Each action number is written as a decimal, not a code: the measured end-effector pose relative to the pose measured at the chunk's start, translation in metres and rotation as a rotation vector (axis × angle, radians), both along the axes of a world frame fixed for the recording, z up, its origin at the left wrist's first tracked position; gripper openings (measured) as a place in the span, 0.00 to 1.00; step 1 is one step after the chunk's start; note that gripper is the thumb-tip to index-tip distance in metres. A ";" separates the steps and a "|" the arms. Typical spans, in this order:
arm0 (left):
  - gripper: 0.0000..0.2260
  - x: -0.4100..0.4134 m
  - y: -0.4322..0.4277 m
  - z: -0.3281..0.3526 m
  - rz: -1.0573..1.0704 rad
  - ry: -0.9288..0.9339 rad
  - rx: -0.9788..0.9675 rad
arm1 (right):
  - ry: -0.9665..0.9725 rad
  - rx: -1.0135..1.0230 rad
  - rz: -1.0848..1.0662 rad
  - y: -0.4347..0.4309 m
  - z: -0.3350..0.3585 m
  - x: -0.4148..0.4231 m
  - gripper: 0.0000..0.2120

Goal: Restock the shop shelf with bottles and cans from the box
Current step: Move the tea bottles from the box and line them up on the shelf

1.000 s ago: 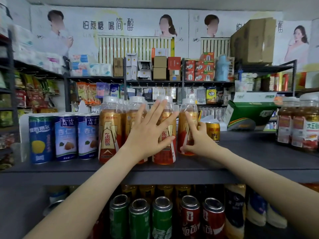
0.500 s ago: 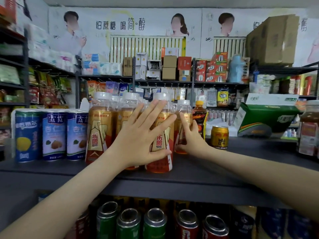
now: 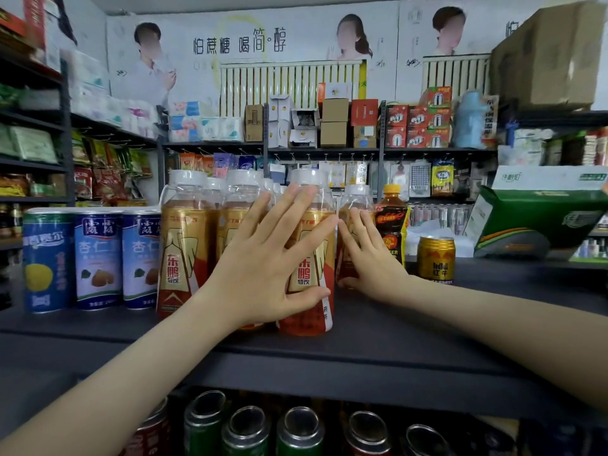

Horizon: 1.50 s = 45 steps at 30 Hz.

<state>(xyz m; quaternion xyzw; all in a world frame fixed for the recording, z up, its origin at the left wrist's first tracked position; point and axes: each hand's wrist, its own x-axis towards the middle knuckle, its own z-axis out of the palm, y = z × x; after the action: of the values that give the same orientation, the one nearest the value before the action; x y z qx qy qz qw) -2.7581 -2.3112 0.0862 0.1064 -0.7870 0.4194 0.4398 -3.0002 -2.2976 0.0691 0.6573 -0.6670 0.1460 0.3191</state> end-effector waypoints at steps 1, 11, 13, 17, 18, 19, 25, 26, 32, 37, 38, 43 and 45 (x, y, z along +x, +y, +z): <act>0.32 0.000 0.000 0.000 0.003 0.000 0.001 | -0.015 0.008 0.005 -0.004 0.000 0.000 0.55; 0.36 0.006 -0.002 -0.001 0.041 -0.063 -0.021 | -0.078 0.054 -0.020 -0.023 0.001 -0.007 0.57; 0.38 0.008 -0.002 -0.002 0.047 -0.095 -0.018 | -0.066 0.053 -0.049 -0.023 0.003 -0.001 0.56; 0.39 0.014 -0.001 -0.005 0.068 -0.157 -0.027 | -0.103 0.059 -0.091 -0.010 0.008 0.013 0.55; 0.39 0.015 -0.001 -0.006 0.073 -0.164 -0.033 | -0.129 0.051 -0.090 -0.003 0.008 0.016 0.54; 0.38 0.016 -0.002 -0.007 0.073 -0.164 -0.040 | -0.149 0.037 -0.083 0.004 0.008 0.019 0.52; 0.34 0.017 0.001 -0.024 0.007 -0.094 0.024 | -0.359 -0.080 0.067 0.062 0.008 0.057 0.44; 0.33 0.018 0.002 -0.027 -0.004 -0.087 0.048 | -0.376 -0.101 0.085 0.074 0.007 0.066 0.43; 0.26 0.037 0.022 -0.037 -0.071 -0.002 0.245 | -0.357 -0.259 0.090 0.135 -0.013 0.126 0.33; 0.20 0.085 0.064 -0.098 -0.202 0.172 0.515 | -0.293 -0.329 0.250 0.159 -0.058 0.189 0.21; 0.20 0.098 0.073 -0.115 -0.187 0.180 0.556 | -0.301 -0.305 0.290 0.161 -0.072 0.203 0.20; 0.19 0.184 0.118 -0.213 0.010 0.207 0.860 | -0.422 -0.057 0.488 0.161 -0.166 0.278 0.19; 0.20 0.228 0.136 -0.257 0.141 0.205 0.994 | -0.500 0.090 0.531 0.159 -0.209 0.312 0.19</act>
<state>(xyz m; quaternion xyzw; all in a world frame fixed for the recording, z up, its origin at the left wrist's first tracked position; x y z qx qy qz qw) -2.5303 -2.1754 -0.1705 0.3960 -0.8352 0.0103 0.3815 -2.6885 -2.1385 -0.1396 0.7649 -0.5362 0.3503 0.0682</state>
